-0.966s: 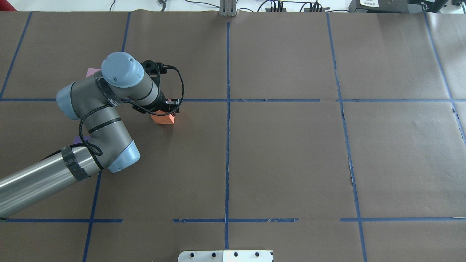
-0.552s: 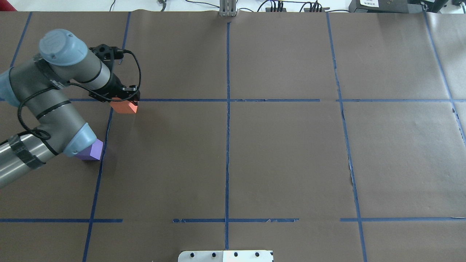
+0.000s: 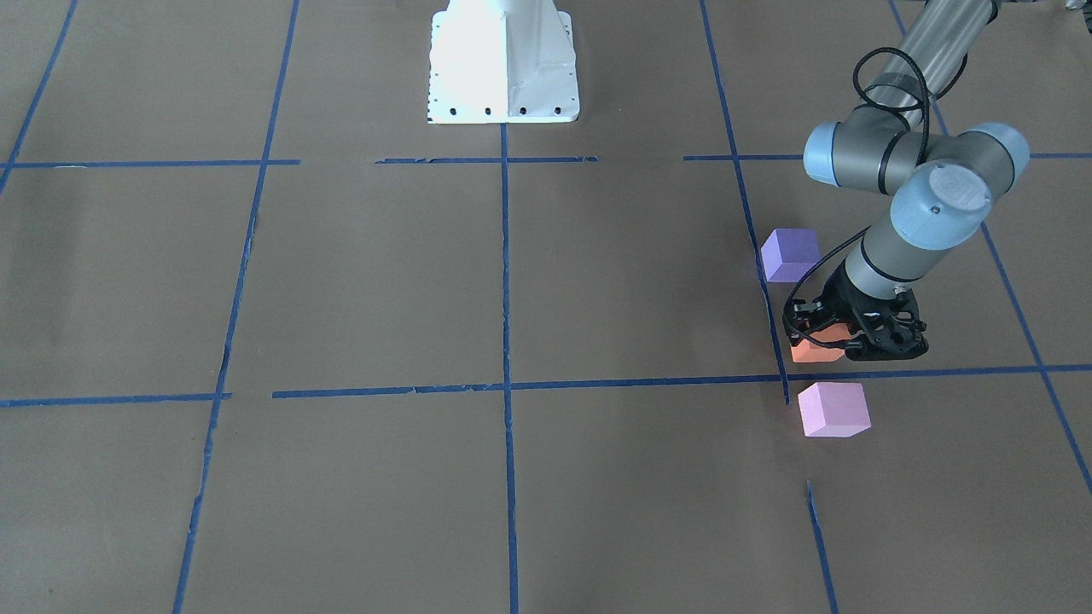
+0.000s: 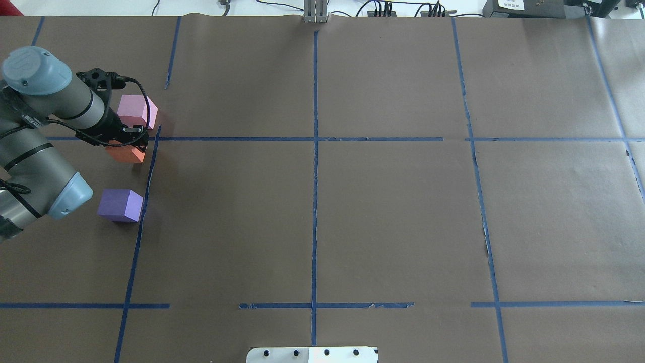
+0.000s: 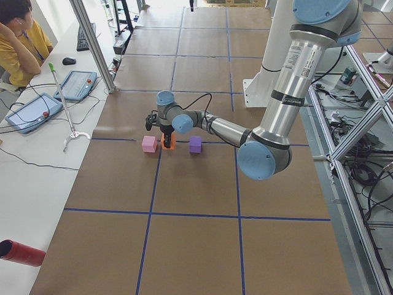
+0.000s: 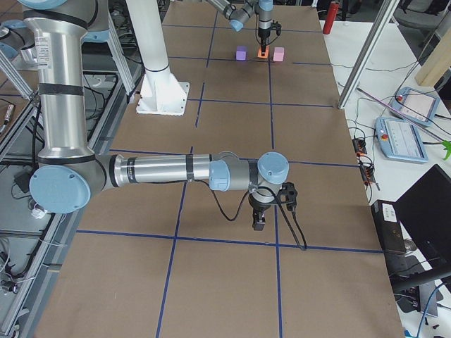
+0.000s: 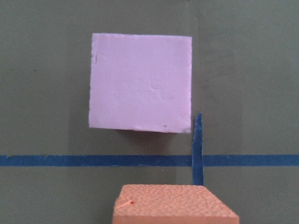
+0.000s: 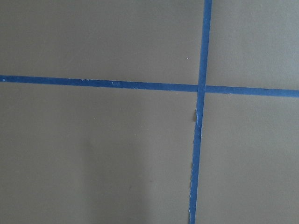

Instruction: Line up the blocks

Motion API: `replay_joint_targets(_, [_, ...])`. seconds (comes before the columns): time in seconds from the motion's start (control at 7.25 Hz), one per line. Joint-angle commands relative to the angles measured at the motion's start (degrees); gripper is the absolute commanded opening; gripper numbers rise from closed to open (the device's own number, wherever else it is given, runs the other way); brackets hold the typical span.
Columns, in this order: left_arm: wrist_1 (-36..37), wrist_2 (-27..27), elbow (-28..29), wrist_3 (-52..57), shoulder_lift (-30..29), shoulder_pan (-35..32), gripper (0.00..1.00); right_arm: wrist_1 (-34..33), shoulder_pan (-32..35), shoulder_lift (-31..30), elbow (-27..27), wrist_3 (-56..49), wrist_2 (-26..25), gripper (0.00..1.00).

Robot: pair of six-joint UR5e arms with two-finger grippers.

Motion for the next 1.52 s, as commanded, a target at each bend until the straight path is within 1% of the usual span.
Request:
replay_joint_targets(0.0, [-0.41,-0.02,0.70,0.11,-0.12,0.18,0.88,0.00,0.00,0.00,-0.02,0.00,0.00,1.00])
replay_joint_targets(0.14, [-0.24,-0.02,0.26,0.19,-0.21,0.18,0.89,-0.09,0.00,0.00,0.07,0.00,0.00,1.00])
replay_joint_targets(0.28, [-0.07,-0.19,-1.31,0.20,0.14,-0.08,0.98,0.00,0.00,0.00,0.07,0.00,0.00,1.00])
replay_joint_targets(0.41, [0.72,-0.89,-3.68,0.20,0.23,-1.91,1.00,0.00,0.00,0.00,-0.02,0.00,0.00,1.00])
replay_joint_targets(0.55, [2.82,-5.16,-3.96,0.28,0.05,-6.11,1.00,0.00,0.00,0.00,-0.02,0.00,0.00,1.00])
replay_joint_targets(0.69, [5.45,-5.99,-4.31,4.63,-0.03,-8.85,1.00,0.00,0.00,0.00,-0.02,0.00,0.00,1.00])
replay_joint_targets(0.83, [7.74,-6.26,-5.10,17.29,1.79,-14.18,1.00,0.00,0.00,0.00,-0.02,0.00,0.00,1.00])
replay_joint_targets(1.1, [17.12,-6.17,-5.11,41.21,4.34,-24.11,1.00,0.00,0.00,0.00,-0.02,0.00,0.00,1.00])
replay_joint_targets(1.24, [18.64,-6.09,-4.85,49.59,7.14,-28.87,1.00,0.00,0.00,0.00,-0.02,0.00,0.00,1.00])
replay_joint_targets(1.38, [19.44,-6.00,-4.06,56.46,9.26,-32.05,1.00,0.00,0.00,0.00,-0.02,0.00,0.00,1.00])
